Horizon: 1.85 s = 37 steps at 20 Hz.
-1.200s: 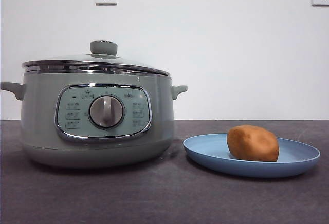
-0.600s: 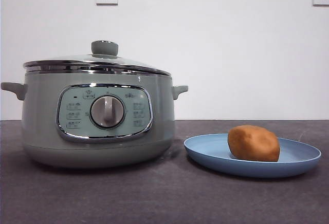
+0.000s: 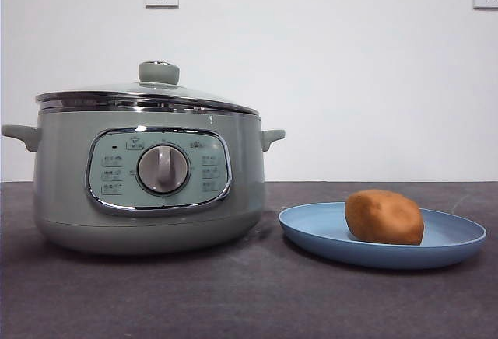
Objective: Take the potato out from the steamer,put the potato on the plate,close the lid
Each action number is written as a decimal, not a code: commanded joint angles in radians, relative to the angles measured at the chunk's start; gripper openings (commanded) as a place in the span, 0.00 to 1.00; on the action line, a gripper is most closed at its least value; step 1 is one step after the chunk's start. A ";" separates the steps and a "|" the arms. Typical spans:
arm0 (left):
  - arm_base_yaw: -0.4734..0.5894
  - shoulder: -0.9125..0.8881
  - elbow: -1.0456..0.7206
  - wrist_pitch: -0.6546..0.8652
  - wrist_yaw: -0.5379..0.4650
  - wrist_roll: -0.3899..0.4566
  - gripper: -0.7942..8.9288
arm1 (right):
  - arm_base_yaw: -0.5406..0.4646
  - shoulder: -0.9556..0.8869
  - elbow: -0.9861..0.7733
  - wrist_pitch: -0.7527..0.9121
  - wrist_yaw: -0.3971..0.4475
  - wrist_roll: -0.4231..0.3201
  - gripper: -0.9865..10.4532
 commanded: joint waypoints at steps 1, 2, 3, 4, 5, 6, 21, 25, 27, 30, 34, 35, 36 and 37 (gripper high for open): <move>0.036 -0.097 -0.088 0.008 0.001 -0.023 0.08 | 0.001 0.000 0.002 0.003 0.001 -0.005 0.09; 0.047 -0.121 -0.115 0.007 0.000 -0.031 0.08 | 0.001 0.000 0.002 0.003 0.001 -0.005 0.09; 0.060 -0.145 -0.145 0.006 0.000 -0.045 0.08 | 0.001 0.000 0.002 0.003 0.001 -0.005 0.08; 0.070 -0.158 -0.166 0.006 0.000 -0.053 0.08 | 0.001 0.000 0.002 0.003 0.001 -0.005 0.09; 0.081 -0.169 -0.185 -0.004 0.000 -0.068 0.08 | 0.001 0.000 0.002 0.003 0.001 -0.005 0.09; 0.089 -0.178 -0.188 -0.042 -0.001 -0.076 0.08 | 0.001 0.000 0.002 0.003 0.001 -0.005 0.09; 0.153 -0.204 -0.187 -0.314 -0.005 -0.100 0.08 | 0.001 0.000 0.002 0.002 0.001 -0.005 0.09; 0.153 -0.204 -0.187 -0.314 -0.005 -0.100 0.08 | 0.001 0.000 0.002 0.002 0.001 -0.005 0.08; 0.153 -0.204 -0.187 -0.314 -0.005 -0.100 0.08 | 0.001 0.000 0.002 0.002 0.001 -0.005 0.09; 0.153 -0.204 -0.187 -0.314 -0.005 -0.100 0.08 | 0.001 0.000 0.002 0.002 0.001 -0.005 0.09; 0.153 -0.204 -0.187 -0.314 -0.005 -0.100 0.08 | -0.020 -0.037 -0.003 -0.003 0.020 -0.114 0.09; 0.153 -0.204 -0.187 -0.314 -0.005 -0.100 0.08 | -0.043 -0.063 -0.019 0.025 0.019 -0.134 0.09; 0.153 -0.204 -0.187 -0.314 -0.005 -0.100 0.08 | -0.066 -0.088 -0.046 0.074 0.019 -0.130 0.09; 0.153 -0.204 -0.187 -0.314 -0.005 -0.100 0.08 | -0.090 -0.125 -0.096 0.156 0.017 -0.111 0.09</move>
